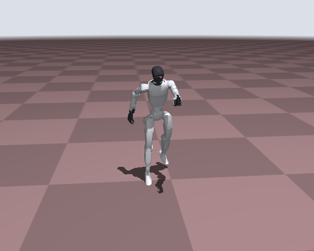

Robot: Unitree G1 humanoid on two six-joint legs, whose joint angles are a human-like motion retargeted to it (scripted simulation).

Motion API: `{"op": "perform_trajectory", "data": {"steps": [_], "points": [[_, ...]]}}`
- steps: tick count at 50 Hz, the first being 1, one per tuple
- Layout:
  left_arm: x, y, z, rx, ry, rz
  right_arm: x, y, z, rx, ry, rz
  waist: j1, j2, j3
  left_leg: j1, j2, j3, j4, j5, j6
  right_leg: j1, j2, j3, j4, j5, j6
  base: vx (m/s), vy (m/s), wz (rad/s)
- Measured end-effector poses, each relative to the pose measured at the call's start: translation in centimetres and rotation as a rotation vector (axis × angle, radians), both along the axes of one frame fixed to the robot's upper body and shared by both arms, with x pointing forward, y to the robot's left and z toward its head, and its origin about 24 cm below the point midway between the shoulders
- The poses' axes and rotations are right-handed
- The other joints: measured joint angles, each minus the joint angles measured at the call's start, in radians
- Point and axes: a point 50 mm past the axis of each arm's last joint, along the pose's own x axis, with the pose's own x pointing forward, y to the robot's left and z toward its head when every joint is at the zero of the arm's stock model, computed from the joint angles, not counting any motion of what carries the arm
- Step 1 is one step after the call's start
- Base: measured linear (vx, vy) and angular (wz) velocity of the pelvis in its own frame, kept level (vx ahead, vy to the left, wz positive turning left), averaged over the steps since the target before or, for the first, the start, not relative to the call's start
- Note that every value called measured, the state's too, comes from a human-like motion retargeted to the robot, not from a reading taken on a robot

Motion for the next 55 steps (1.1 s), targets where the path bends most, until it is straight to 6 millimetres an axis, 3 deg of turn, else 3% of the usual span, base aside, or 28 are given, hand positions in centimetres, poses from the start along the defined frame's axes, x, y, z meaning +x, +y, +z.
{"op": "perform_trajectory", "data": {"steps": [2, 5, 8, 12, 13, 15, 17, 18, 20, 22, 25, 27, 34, 38, 40, 43, 45, 47, 48, 50, 53, 55], "points": [[-0.9, -0.3, 4.1, 0.100, -0.078, -0.012, -3.2, -0.6, 0.3, 0.046, 0.106, -0.117, 0.092, -0.007, -0.066, -0.095, -0.038, 0.033, -0.059, 0.015, 0.027, 0.012, 0.036, 0.062, 0.078, -0.053, 0.000, 0.30, 0.02, -2.57], [-3.8, -1.4, 10.5, 0.224, -0.251, 0.005, -5.5, -1.1, -0.1, 0.052, 0.158, -0.392, 0.247, -0.036, -0.102, -0.230, -0.042, 0.082, -0.145, -0.124, 0.091, 0.039, 0.090, 0.192, 0.282, -0.124, 0.000, 0.30, 0.12, -2.66], [-6.8, -0.6, 14.8, 0.302, -0.392, 0.109, -5.3, -2.2, -0.2, -0.003, 0.202, -0.417, 0.329, -0.064, -0.084, -0.312, 0.008, 0.210, -0.223, -0.244, 0.116, 0.137, 0.114, 0.264, 0.451, -0.121, 0.000, 0.34, 0.12, -2.51], [-9.6, 1.0, 18.3, 0.358, -0.491, 0.235, -4.2, -4.3, 0.4, -0.067, 0.227, -0.384, 0.458, -0.084, -0.079, -0.365, 0.114, 0.361, -0.295, -0.350, 0.051, 0.351, 0.105, 0.311, 0.420, -0.001, 0.000, 0.36, 0.04, -2.66], [-10.2, 1.6, 19.0, 0.369, -0.505, 0.272, -3.7, -4.9, 0.6, -0.076, 0.221, -0.383, 0.492, -0.094, -0.075, -0.375, 0.142, 0.346, -0.278, -0.356, 0.040, 0.408, 0.106, 0.358, 0.387, 0.021, 0.000, 0.33, 0.09, -2.82], [-11.4, 2.7, 20.5, 0.385, -0.531, 0.346, -2.5, -5.7, 0.8, -0.082, 0.198, -0.399, 0.550, -0.123, -0.061, -0.429, 0.159, 0.267, -0.172, -0.235, 0.059, 0.498, 0.063, 0.472, 0.360, -0.014, 0.000, 0.24, 0.32, -2.45], [-13.0, 3.2, 22.0, 0.384, -0.568, 0.388, -1.3, -5.6, 0.6, -0.045, 0.175, -0.424, 0.554, -0.233, -0.028, -0.625, 0.058, 0.254, 0.190, -0.141, 0.145, 0.510, -0.141, 0.506, 0.487, -0.265, -0.009, 0.07, 0.54, -1.01], [-13.8, 3.2, 22.6, 0.395, -0.598, 0.396, -0.7, -4.9, 0.1, -0.011, 0.168, -0.424, 0.541, -0.282, -0.007, -0.754, 0.050, 0.260, 0.445, -0.190, 0.143, 0.514, -0.217, 0.469, 0.575, -0.410, -0.036, 0.01, 0.31, -0.11], [-15.0, 3.1, 23.1, 0.417, -0.645, 0.387, 0.6, -2.7, -1.1, 0.049, 0.178, -0.366, 0.516, -0.349, 0.034, -0.935, 0.069, 0.285, 0.807, -0.295, 0.085, 0.519, -0.319, 0.426, 0.720, -0.638, -0.061, -0.02, 0.15, 0.15], [-15.2, 3.9, 22.6, 0.410, -0.655, 0.366, 2.2, 0.0, -2.4, 0.093, 0.212, -0.227, 0.486, -0.399, 0.050, -1.040, 0.093, 0.307, 0.978, -0.337, 0.077, 0.498, -0.381, 0.432, 0.821, -0.799, -0.067, -0.07, 0.10, 0.01], [-14.5, 5.8, 20.8, 0.371, -0.650, 0.375, 3.9, 2.7, -3.3, 0.083, 0.199, -0.071, 0.459, -0.441, 0.038, -1.176, 0.158, 0.321, 1.172, -0.354, 0.092, 0.476, -0.444, 0.454, 0.891, -0.970, -0.062, -0.03, 0.05, -0.27], [-13.5, 7.0, 19.3, 0.357, -0.614, 0.382, 4.8, 3.5, -3.4, 0.060, 0.160, -0.023, 0.445, -0.446, 0.031, -1.233, 0.175, 0.319, 1.225, -0.356, 0.085, 0.449, -0.458, 0.482, 0.932, -1.025, -0.043, -0.07, 0.03, -0.11], [-9.0, 9.7, 14.8, 0.317, -0.388, 0.340, 9.1, 3.0, -2.9, -0.056, 0.067, 0.127, 0.427, -0.426, 0.045, -1.289, 0.175, 0.314, 1.295, -0.364, 0.080, 0.380, -0.451, 0.551, 1.103, -1.031, -0.045, -0.04, 0.02, 0.09], [-7.9, 10.8, 13.4, 0.326, -0.317, 0.347, 13.7, 2.3, -2.0, -0.132, -0.013, 0.198, 0.445, -0.423, 0.040, -1.284, 0.186, 0.322, 1.298, -0.358, 0.072, 0.392, -0.461, 0.533, 1.078, -1.024, -0.047, 0.00, 0.00, 0.00], [-7.9, 11.1, 13.3, 0.365, -0.312, 0.387, 17.0, 2.2, -0.8, -0.153, -0.115, 0.240, 0.454, -0.425, 0.037, -1.277, 0.187, 0.323, 1.287, -0.356, 0.074, 0.381, -0.451, 0.544, 1.077, -0.999, -0.039, 0.00, 0.00, 0.00], [-8.3, 11.8, 13.4, 0.429, -0.307, 0.447, 23.0, 2.3, 2.6, -0.171, -0.334, 0.341, 0.461, -0.431, 0.029, -1.258, 0.180, 0.317, 1.258, -0.360, 0.060, 0.375, -0.437, 0.546, 1.051, -0.955, -0.028, 0.04, 0.00, -0.09], [-8.6, 12.3, 13.2, 0.459, -0.299, 0.454, 26.9, 2.6, 6.1, -0.179, -0.523, 0.396, 0.484, -0.441, 0.018, -1.234, 0.190, 0.317, 1.228, -0.364, 0.036, 0.397, -0.441, 0.523, 0.965, -0.934, -0.025, 0.13, 0.00, -0.44], [-8.5, 12.5, 11.8, 0.480, -0.272, 0.419, 29.6, 2.6, 10.5, -0.170, -0.741, 0.397, 0.530, -0.450, -0.003, -1.185, 0.203, 0.326, 1.160, -0.351, 0.009, 0.434, -0.434, 0.497, 0.817, -0.865, -0.020, 0.22, 0.02, -0.54], [-8.2, 12.5, 10.4, 0.487, -0.245, 0.391, 30.3, 2.4, 12.8, -0.157, -0.849, 0.381, 0.552, -0.448, -0.017, -1.149, 0.199, 0.335, 1.103, -0.332, 0.002, 0.450, -0.420, 0.485, 0.738, -0.793, -0.014, 0.22, 0.04, 0.04], [-6.7, 13.2, 5.5, 0.452, -0.120, 0.318, 31.3, 1.7, 17.1, -0.124, -0.997, 0.369, 0.550, -0.413, -0.045, -1.039, 0.110, 0.336, 0.860, -0.245, 0.005, 0.489, -0.365, 0.421, 0.580, -0.553, -0.024, 0.19, 0.04, 0.85], [-3.9, 14.3, -7.4, 0.355, 0.227, 0.272, 32.0, -0.1, 23.4, -0.152, -1.243, 0.359, 0.587, -0.258, -0.108, -0.773, 0.028, 0.244, 0.319, -0.001, 0.000, 0.450, -0.193, 0.405, 0.443, -0.151, -0.012, 0.16, 0.08, 0.81], [-3.6, 14.7, -17.0, 0.314, 0.538, 0.270, 33.1, -1.4, 28.5, -0.261, -1.433, 0.335, 0.599, -0.120, -0.137, -0.529, 0.021, 0.161, -0.141, 0.223, 0.000, 0.419, -0.015, 0.436, 0.390, -0.076, 0.000, 0.09, 0.13, 0.95]]}}
